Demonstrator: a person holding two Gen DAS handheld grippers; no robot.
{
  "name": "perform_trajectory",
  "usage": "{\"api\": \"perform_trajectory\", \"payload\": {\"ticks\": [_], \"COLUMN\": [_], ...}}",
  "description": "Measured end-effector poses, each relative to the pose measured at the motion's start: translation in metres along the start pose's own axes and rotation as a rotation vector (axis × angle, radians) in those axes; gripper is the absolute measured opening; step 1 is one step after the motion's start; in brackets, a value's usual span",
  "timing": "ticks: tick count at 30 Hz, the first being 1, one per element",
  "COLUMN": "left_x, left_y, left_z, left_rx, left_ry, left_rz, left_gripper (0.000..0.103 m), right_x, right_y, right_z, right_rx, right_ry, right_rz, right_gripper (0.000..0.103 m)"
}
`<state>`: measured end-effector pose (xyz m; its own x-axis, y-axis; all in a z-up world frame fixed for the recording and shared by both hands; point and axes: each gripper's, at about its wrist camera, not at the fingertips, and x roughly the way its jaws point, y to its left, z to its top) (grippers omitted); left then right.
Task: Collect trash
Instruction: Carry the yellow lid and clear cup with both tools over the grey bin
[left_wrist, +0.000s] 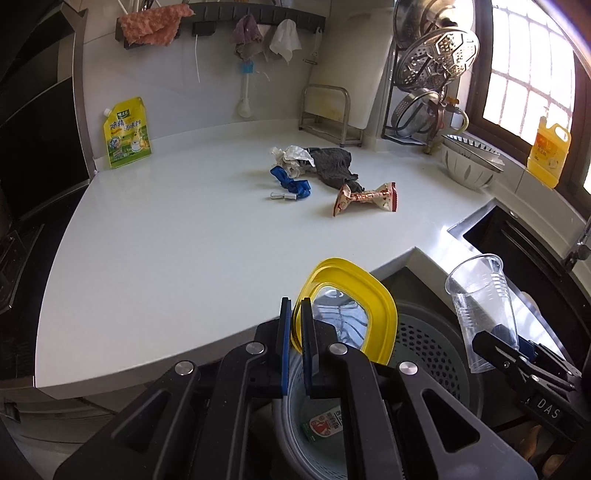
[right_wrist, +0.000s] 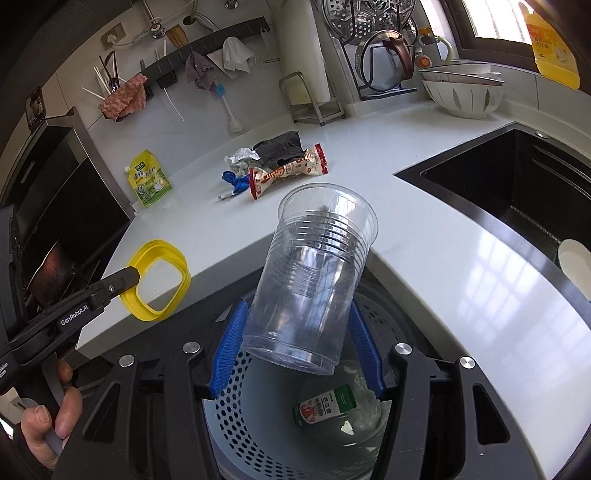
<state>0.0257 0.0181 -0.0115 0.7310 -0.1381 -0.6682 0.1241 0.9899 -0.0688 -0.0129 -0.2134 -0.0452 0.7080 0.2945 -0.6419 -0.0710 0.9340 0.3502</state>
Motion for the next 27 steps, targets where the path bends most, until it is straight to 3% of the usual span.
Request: {"api": "perform_trajectory", "payload": {"ticks": [9, 27], "left_x": [-0.001, 0.019], "left_y": [-0.018, -0.036], "left_z": [-0.033, -0.071], "left_rx": [0.049, 0.118], "left_ry": [0.034, 0.109], "left_rz": [-0.033, -0.035], "left_gripper": [0.006, 0.006], "right_x": [-0.010, 0.000], "right_y": [-0.007, -0.018], "right_z": [-0.041, -0.071], "right_rx": [0.011, 0.025], "right_ry": [0.022, 0.066], "right_rz": [-0.014, -0.022], "right_gripper": [0.054, 0.054]}}
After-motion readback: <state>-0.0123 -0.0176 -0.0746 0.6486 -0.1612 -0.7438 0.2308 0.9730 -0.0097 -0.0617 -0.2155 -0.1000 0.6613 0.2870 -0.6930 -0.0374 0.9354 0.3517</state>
